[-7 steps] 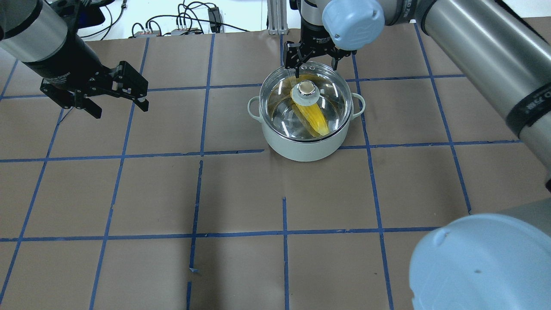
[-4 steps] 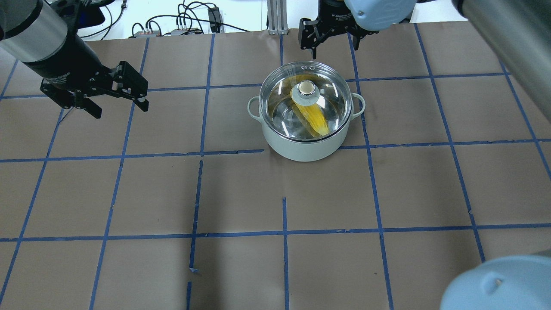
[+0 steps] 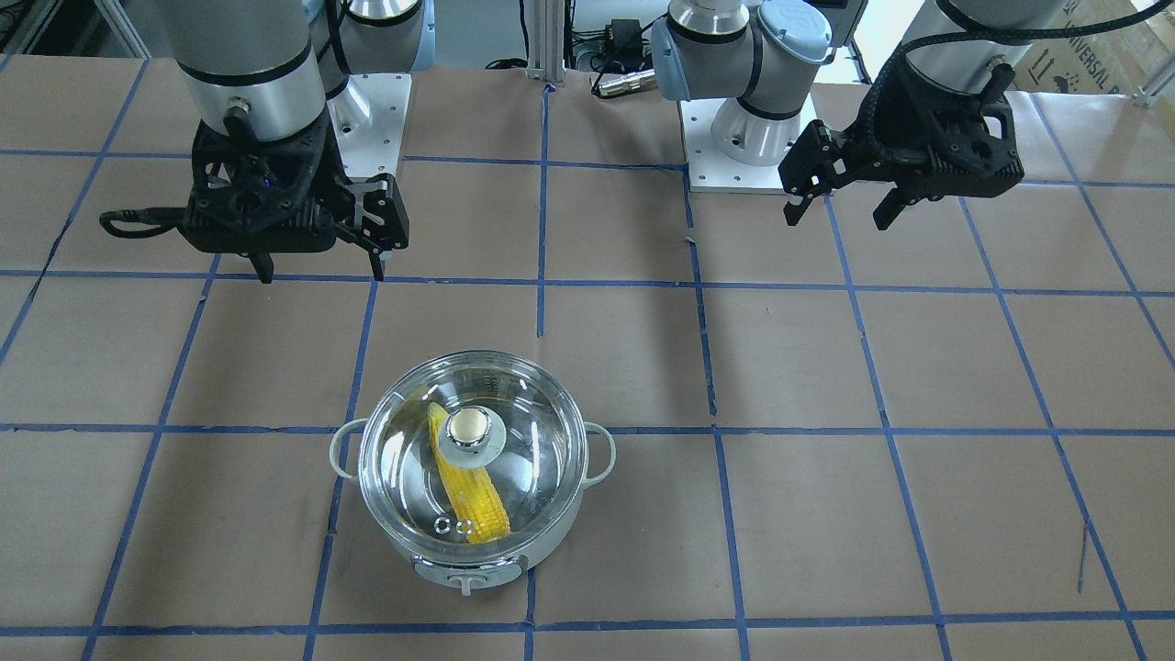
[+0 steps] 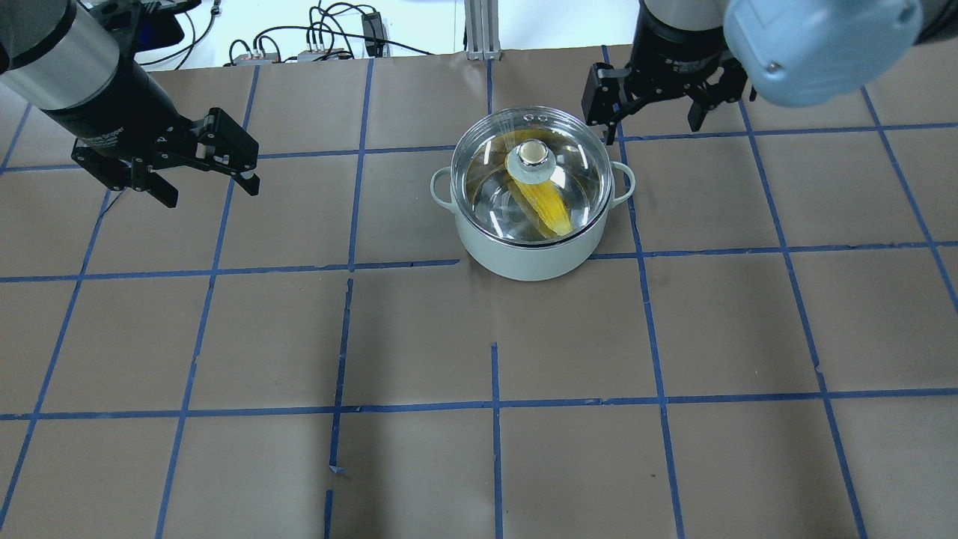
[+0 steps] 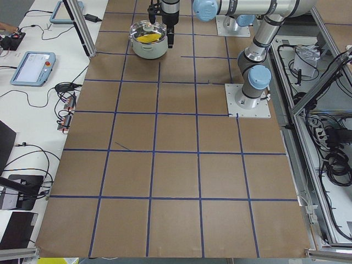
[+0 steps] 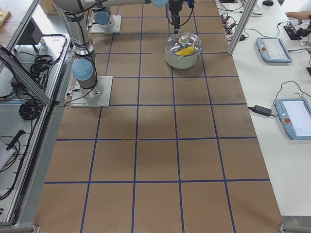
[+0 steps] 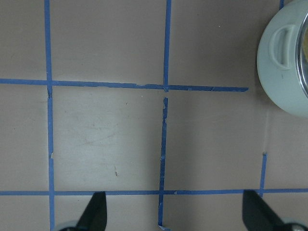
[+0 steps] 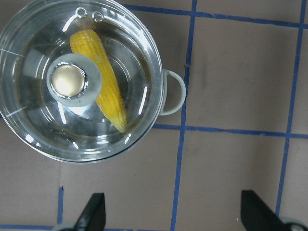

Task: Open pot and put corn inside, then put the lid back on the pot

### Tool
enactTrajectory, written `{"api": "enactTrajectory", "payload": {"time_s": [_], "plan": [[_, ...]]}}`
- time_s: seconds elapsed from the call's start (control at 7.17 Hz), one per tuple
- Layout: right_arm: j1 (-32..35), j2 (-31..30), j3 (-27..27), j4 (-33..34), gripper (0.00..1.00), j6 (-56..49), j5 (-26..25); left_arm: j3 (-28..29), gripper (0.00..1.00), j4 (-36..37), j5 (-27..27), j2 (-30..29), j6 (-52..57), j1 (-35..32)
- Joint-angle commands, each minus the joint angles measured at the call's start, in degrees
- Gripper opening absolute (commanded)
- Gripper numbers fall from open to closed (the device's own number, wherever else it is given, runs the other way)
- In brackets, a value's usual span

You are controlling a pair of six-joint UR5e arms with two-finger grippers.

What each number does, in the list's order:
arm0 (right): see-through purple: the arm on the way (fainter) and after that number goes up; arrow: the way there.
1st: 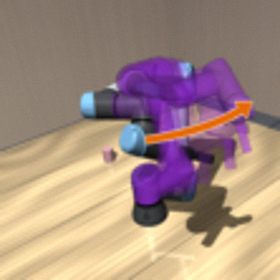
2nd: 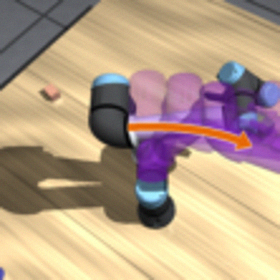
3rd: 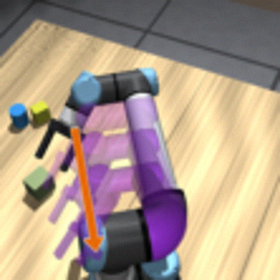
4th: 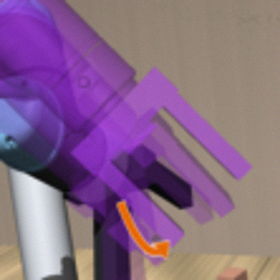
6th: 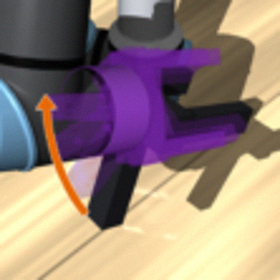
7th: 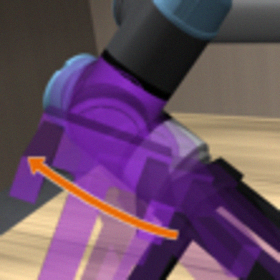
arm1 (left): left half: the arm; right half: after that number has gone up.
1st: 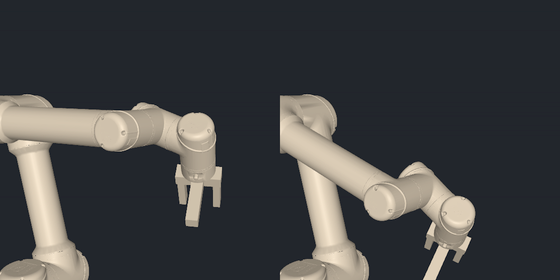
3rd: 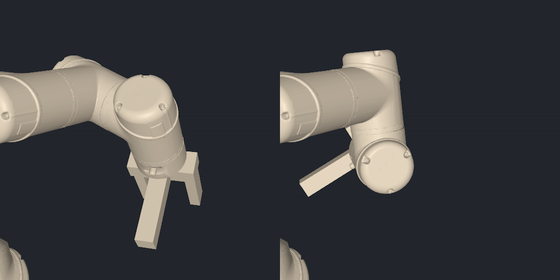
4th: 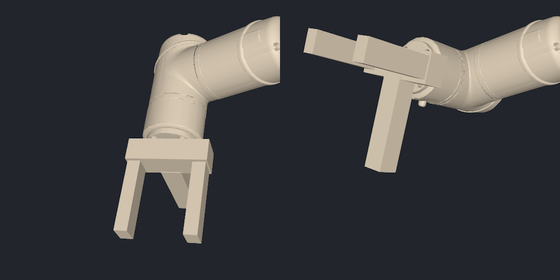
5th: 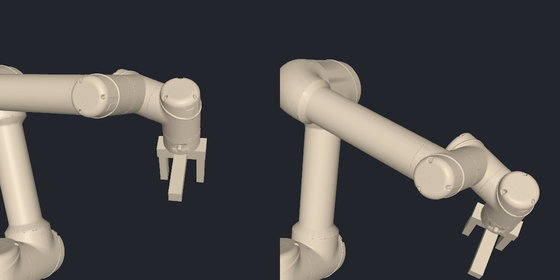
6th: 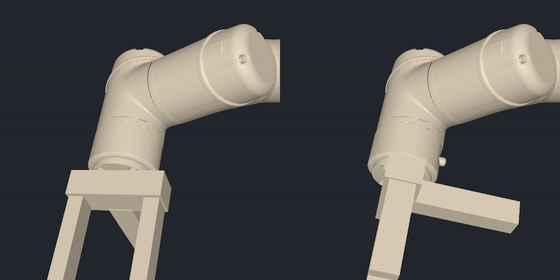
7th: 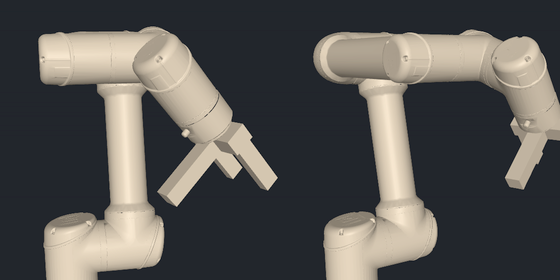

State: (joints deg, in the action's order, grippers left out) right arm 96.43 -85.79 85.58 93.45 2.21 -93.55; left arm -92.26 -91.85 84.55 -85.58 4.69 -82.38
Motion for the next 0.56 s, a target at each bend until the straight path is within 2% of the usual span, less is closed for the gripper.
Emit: {"api": "enactTrajectory", "payload": {"time_s": [0.0, 0.28, 0.42], "plan": [[-6.40, -7.78, 8.70, 0.33, 0.99, -1.85, 0.30, -0.03, 1.00, 0.00, 0.00, 0.06, 0.06, 0.02], [-7.58, -11.32, 12.23, 0.42, 1.00, -2.38, -0.22, -0.11, 1.00, 0.00, 0.00, 1.20, 1.54, -0.15], [-7.58, -11.50, 12.15, 0.42, 1.00, -2.39, 0.21, -0.29, 1.00, 0.00, 0.00, 1.64, 3.12, -0.33]]}}
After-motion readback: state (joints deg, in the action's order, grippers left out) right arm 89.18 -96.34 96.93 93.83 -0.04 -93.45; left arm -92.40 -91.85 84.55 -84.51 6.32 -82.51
